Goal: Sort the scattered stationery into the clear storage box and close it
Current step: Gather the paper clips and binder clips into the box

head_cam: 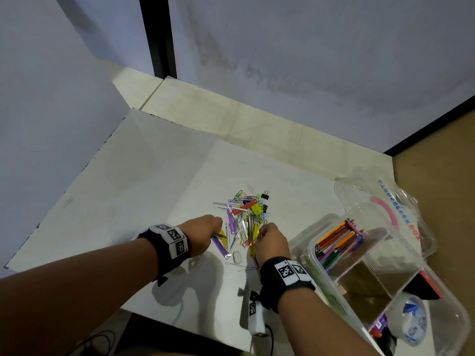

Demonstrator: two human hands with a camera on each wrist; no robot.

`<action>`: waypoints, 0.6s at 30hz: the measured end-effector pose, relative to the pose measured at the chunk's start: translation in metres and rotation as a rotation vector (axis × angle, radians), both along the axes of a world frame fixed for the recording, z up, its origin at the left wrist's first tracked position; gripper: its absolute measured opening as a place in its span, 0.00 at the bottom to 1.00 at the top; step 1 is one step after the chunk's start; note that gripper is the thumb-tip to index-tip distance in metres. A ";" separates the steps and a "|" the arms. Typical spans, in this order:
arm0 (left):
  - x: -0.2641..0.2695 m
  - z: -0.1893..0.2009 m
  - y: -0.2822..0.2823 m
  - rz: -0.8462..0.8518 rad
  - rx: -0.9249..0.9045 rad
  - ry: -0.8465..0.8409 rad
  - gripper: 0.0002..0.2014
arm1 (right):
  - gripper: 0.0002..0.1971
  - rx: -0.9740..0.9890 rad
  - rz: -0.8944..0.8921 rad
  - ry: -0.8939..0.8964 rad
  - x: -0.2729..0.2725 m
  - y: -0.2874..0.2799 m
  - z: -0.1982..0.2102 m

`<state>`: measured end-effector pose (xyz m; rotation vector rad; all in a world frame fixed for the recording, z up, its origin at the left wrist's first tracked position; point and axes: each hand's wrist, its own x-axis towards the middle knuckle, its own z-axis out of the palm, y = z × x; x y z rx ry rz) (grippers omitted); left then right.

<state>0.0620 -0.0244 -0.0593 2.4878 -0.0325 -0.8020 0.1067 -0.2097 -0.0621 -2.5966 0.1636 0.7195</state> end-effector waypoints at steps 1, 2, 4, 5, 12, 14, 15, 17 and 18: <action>0.002 0.001 0.000 0.008 0.006 -0.009 0.16 | 0.11 -0.005 0.010 0.001 -0.001 -0.001 0.000; 0.003 0.001 -0.001 0.019 0.025 -0.022 0.14 | 0.12 -0.001 0.020 0.002 -0.001 -0.002 0.001; 0.006 0.003 -0.004 0.043 0.078 -0.045 0.13 | 0.11 0.007 0.021 0.006 -0.002 -0.003 0.001; 0.006 0.003 -0.007 0.037 0.101 -0.048 0.14 | 0.09 0.016 0.011 0.006 -0.003 -0.003 0.001; 0.010 -0.002 -0.019 -0.257 0.218 -0.039 0.20 | 0.09 -0.023 0.077 0.040 0.000 -0.004 -0.005; 0.014 -0.003 -0.017 -0.230 0.237 -0.007 0.19 | 0.05 -0.034 0.098 0.043 0.000 -0.004 -0.004; 0.016 -0.003 -0.017 -0.218 0.242 0.005 0.19 | 0.03 -0.029 0.095 0.039 0.001 -0.004 -0.004; 0.017 -0.004 -0.016 -0.211 0.249 0.014 0.19 | 0.01 0.003 0.078 0.030 0.000 -0.005 -0.004; 0.017 -0.004 -0.016 -0.208 0.247 0.014 0.19 | 0.03 0.029 0.063 0.022 -0.001 -0.005 -0.006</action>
